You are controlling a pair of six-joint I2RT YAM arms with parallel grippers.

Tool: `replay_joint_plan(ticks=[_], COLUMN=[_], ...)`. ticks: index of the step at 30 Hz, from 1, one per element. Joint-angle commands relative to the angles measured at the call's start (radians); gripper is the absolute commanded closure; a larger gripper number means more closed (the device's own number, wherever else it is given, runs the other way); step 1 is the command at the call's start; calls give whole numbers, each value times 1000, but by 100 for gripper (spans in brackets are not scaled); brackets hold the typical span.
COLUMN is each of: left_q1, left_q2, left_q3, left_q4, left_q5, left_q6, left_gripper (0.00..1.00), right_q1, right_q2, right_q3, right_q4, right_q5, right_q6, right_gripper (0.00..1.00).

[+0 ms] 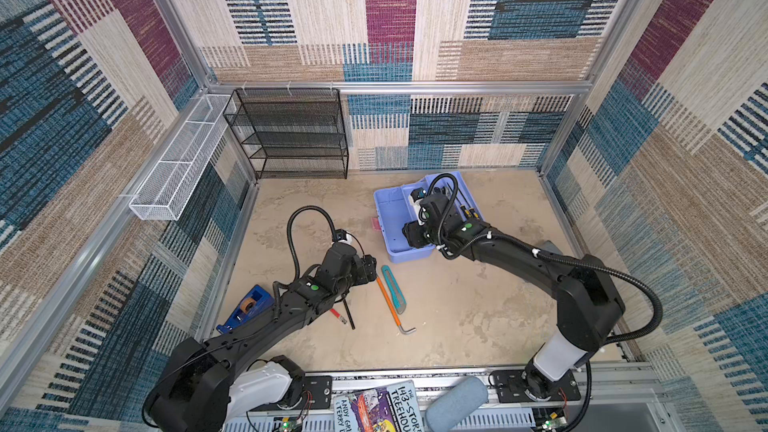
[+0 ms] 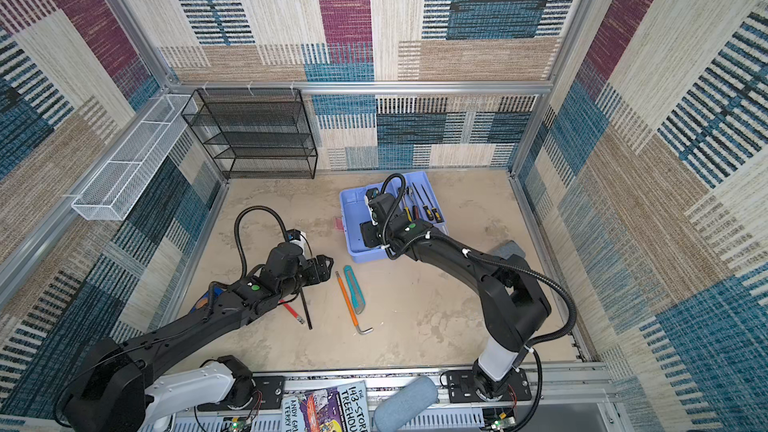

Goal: Pack the tool kit
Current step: 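Move the right gripper down onto the teal utility knife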

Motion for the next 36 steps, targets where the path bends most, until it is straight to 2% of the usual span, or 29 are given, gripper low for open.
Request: replay_joint_plan(ticks=[1, 5, 11, 25, 31, 36], left_q1=[0, 1, 1, 1, 1, 1], left_q2=[-5, -4, 10, -1, -4, 4], left_q3=[-3, -3, 8, 4, 1, 2], left_q4=[-4, -15, -14, -30, -31, -27], left_q5=[-24, -32, -33, -32, -36, -32], left_q6=[-14, -19, -19, -31, -26, -27], left_gripper=[18, 18, 18, 18, 18, 18], right_q1=[58, 159, 233, 301, 301, 302], right_q2=[-42, -87, -81, 132, 167, 204], right_q3=[-67, -170, -264, -142, -134, -113], right_q4=[54, 52, 82, 16, -14, -49], right_q5=[51, 157, 136, 172, 179, 179], right_q6=[93, 121, 175, 180, 167, 158], right_gripper=[38, 38, 35, 34, 41, 50])
